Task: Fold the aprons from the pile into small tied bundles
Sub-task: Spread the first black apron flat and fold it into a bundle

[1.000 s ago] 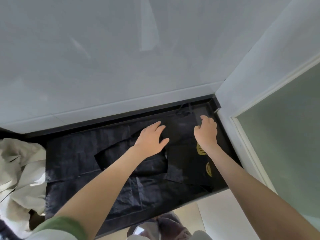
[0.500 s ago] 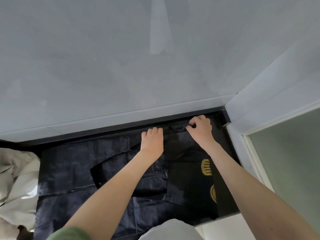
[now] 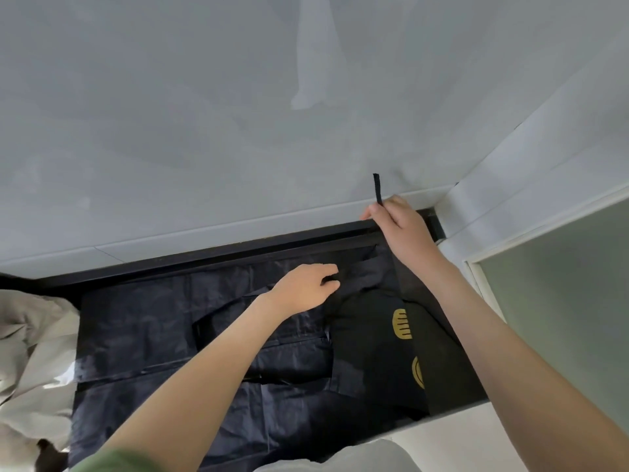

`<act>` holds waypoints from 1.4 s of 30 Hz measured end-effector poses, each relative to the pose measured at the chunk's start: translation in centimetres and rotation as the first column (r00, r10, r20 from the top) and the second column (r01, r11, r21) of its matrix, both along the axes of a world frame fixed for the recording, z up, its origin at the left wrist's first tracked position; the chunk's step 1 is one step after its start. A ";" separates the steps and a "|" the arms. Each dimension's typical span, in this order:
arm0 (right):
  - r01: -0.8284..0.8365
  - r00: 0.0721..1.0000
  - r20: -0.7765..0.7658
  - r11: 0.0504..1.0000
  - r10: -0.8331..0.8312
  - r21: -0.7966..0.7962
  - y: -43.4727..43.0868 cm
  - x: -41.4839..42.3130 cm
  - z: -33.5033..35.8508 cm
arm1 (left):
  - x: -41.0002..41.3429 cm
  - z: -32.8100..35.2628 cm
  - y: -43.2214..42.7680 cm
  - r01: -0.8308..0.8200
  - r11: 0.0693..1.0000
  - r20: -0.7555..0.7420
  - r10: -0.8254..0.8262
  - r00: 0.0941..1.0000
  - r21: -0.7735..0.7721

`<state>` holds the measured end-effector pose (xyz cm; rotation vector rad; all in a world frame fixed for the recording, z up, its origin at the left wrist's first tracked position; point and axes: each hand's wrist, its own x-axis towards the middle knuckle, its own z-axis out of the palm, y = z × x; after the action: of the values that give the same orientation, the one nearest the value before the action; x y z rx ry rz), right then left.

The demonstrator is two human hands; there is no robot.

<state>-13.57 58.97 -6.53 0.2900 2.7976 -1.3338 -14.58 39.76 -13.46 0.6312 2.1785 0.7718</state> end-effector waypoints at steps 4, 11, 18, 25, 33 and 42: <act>-0.095 0.972 0.207 0.993 0.108 -0.070 -1.2 1.0 -0.8 | 0.6 2.9 -0.3 0.061 0.989 0.166 -0.083 0.983 0.134; -0.249 0.847 0.439 0.953 0.300 -0.172 -2.6 2.6 -0.8 | -0.5 6.7 -1.1 0.118 0.983 0.133 -0.137 0.982 0.143; 0.097 0.992 -0.093 0.991 -0.088 0.093 -3.7 5.4 -1.0 | -0.5 7.7 -0.4 -0.268 0.895 0.188 0.212 0.959 0.356; -0.418 0.909 0.187 0.817 0.373 0.398 -6.7 8.8 -5.7 | -0.2 7.8 0.3 -0.105 0.933 0.110 0.071 0.991 0.345; -0.261 0.899 0.434 0.723 -0.059 0.640 -7.5 8.1 -6.6 | -1.5 7.9 -0.4 -0.045 0.960 0.102 0.018 0.995 0.277; -0.207 0.919 0.382 0.704 -0.098 0.679 -5.1 6.7 -7.9 | -2.3 4.8 -0.9 -0.098 0.992 -0.376 0.122 0.918 0.082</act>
<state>-6.86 53.91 -14.45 0.4197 2.7692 -0.0641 -16.87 38.91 -8.61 0.7450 2.5721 0.8320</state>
